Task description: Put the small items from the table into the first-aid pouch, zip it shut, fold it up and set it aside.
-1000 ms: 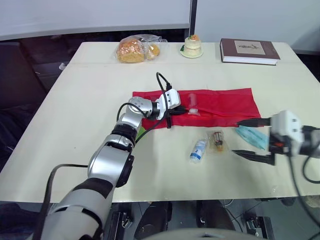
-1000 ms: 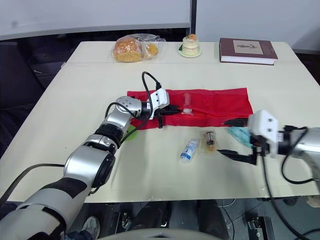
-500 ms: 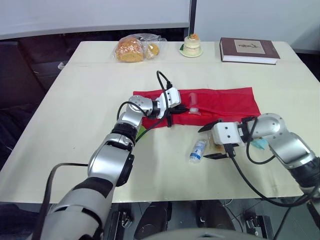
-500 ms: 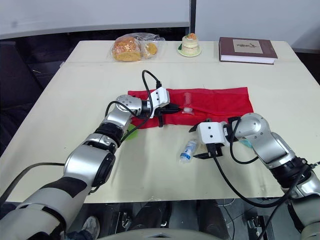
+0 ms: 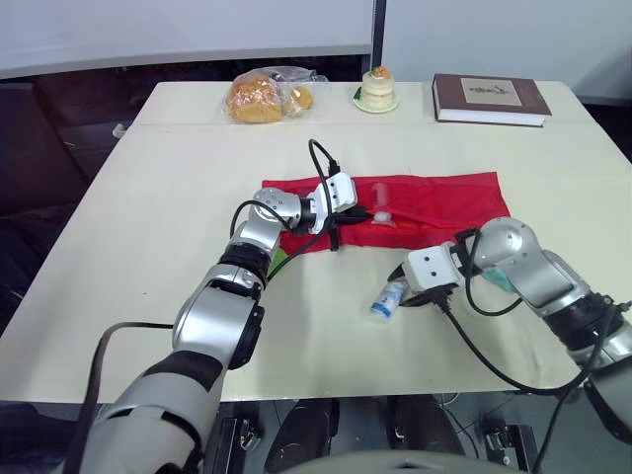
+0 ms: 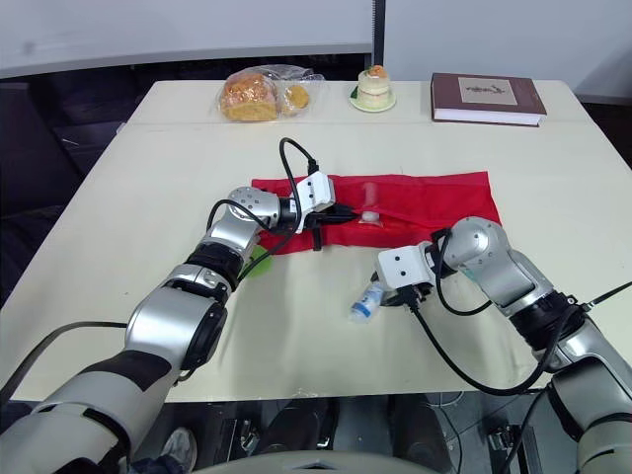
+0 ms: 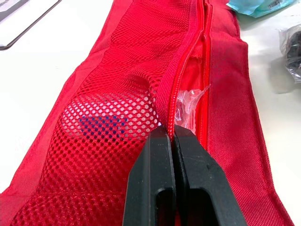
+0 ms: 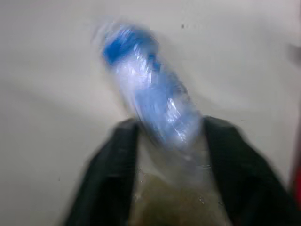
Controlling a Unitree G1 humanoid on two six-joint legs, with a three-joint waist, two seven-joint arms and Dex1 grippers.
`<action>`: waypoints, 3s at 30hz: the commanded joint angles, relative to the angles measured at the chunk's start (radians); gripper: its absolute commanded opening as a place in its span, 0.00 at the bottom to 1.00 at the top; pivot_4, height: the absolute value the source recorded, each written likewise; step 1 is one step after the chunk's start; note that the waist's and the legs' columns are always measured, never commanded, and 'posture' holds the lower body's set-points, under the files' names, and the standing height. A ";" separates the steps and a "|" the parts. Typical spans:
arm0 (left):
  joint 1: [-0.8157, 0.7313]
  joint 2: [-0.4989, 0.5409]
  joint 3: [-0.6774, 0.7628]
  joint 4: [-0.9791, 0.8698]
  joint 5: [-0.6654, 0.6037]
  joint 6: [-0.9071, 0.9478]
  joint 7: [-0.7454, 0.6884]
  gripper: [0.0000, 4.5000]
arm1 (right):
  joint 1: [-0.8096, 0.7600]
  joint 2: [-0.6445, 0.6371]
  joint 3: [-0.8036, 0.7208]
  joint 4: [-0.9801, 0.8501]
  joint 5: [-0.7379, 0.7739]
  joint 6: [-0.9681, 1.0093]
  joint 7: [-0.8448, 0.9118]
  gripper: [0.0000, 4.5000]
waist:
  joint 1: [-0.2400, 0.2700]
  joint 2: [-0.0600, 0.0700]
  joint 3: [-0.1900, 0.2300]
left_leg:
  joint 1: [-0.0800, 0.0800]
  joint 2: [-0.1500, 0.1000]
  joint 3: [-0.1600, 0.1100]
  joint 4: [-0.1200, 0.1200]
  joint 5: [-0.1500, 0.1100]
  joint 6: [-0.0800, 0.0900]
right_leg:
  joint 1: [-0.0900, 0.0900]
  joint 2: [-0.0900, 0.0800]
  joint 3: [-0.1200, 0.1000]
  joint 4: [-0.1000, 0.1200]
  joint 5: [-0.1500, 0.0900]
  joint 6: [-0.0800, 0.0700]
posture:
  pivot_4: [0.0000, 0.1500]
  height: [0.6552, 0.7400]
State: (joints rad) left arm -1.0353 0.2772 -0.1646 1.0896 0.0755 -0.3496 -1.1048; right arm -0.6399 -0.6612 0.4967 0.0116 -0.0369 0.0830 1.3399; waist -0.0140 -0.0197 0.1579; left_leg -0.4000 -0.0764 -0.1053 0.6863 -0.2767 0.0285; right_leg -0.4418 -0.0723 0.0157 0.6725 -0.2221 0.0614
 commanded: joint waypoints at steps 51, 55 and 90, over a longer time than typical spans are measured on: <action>0.120 -0.098 -0.009 -0.286 -0.045 0.159 0.044 0.00 | -0.001 0.344 -0.512 -0.301 0.186 1.399 -1.025 0.01 | 0.000 0.001 -0.001 | -0.002 -0.002 0.001 -0.001 0.000 0.000 | -0.003 -0.002 0.003 0.003 0.000 0.000 | 1.00 0.87; 0.146 -0.101 -0.018 -0.340 -0.045 0.187 0.038 0.00 | -0.035 0.423 -0.556 -0.265 0.181 1.393 -1.075 0.01 | -0.001 0.002 -0.001 | -0.002 -0.002 0.001 -0.001 0.000 0.000 | -0.004 -0.002 0.003 0.004 0.000 0.000 | 1.00 0.87; 0.109 -0.070 -0.014 -0.270 -0.055 0.170 0.044 0.00 | 0.186 0.138 -0.354 -0.380 0.266 0.858 -0.850 0.07 | -0.005 0.003 -0.002 | -0.001 -0.001 0.002 -0.002 0.000 0.000 | -0.005 0.000 0.004 0.003 0.000 0.000 | 1.00 0.87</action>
State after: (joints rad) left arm -0.9006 0.2065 -0.1881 0.8325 0.0362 -0.1615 -1.0617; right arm -0.4522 -0.5131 0.1206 -0.3780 0.2576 1.0645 0.4673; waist -0.0191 -0.0171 0.1564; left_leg -0.4015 -0.0772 -0.1028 0.6843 -0.2765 0.0283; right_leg -0.4463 -0.0727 0.0194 0.6760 -0.2221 0.0613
